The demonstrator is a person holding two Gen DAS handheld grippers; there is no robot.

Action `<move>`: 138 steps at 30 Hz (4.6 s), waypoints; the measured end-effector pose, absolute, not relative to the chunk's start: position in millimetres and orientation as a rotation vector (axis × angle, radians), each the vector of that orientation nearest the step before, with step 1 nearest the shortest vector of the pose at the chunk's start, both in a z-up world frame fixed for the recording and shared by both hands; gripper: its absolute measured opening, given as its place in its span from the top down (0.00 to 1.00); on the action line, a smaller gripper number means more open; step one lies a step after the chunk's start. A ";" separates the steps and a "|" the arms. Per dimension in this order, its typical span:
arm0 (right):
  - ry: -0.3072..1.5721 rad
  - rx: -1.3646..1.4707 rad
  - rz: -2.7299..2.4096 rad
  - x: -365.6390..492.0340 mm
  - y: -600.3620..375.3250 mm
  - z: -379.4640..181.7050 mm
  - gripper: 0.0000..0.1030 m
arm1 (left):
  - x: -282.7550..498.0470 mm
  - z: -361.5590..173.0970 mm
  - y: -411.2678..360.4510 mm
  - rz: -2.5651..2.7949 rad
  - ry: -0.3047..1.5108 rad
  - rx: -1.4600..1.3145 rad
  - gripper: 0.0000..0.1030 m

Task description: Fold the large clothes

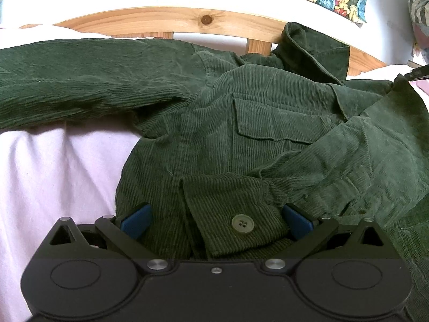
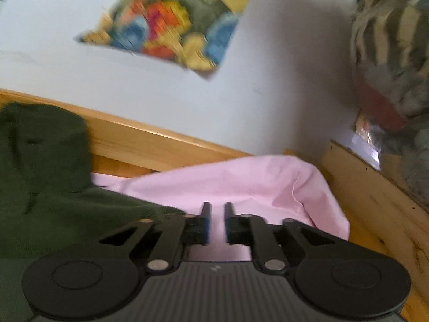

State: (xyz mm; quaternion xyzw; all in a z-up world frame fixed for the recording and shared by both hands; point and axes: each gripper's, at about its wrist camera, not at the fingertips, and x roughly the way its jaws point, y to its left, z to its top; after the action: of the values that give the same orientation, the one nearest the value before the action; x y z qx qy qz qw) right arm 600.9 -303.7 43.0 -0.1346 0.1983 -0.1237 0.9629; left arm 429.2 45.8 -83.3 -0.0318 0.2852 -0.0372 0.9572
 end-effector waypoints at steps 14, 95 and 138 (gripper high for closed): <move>0.419 -0.258 -0.285 508.9 -314.8 4.4 0.33 | 429.9 -68.8 54.2 -0.091 0.634 -0.083 0.00; 0.303 0.394 -0.039 299.6 -266.8 -40.6 0.00 | 428.1 28.1 41.4 0.022 0.542 0.026 0.19; 0.350 0.390 -0.026 362.7 -286.1 -26.2 0.24 | 510.3 -35.5 110.6 0.069 0.534 -0.140 0.06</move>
State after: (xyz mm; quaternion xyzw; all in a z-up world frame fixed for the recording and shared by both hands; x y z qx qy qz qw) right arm 362.7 -286.1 -26.2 0.1927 0.1731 -0.0127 0.9658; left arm 510.3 110.6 -35.5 -0.0691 0.2634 0.0340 0.9616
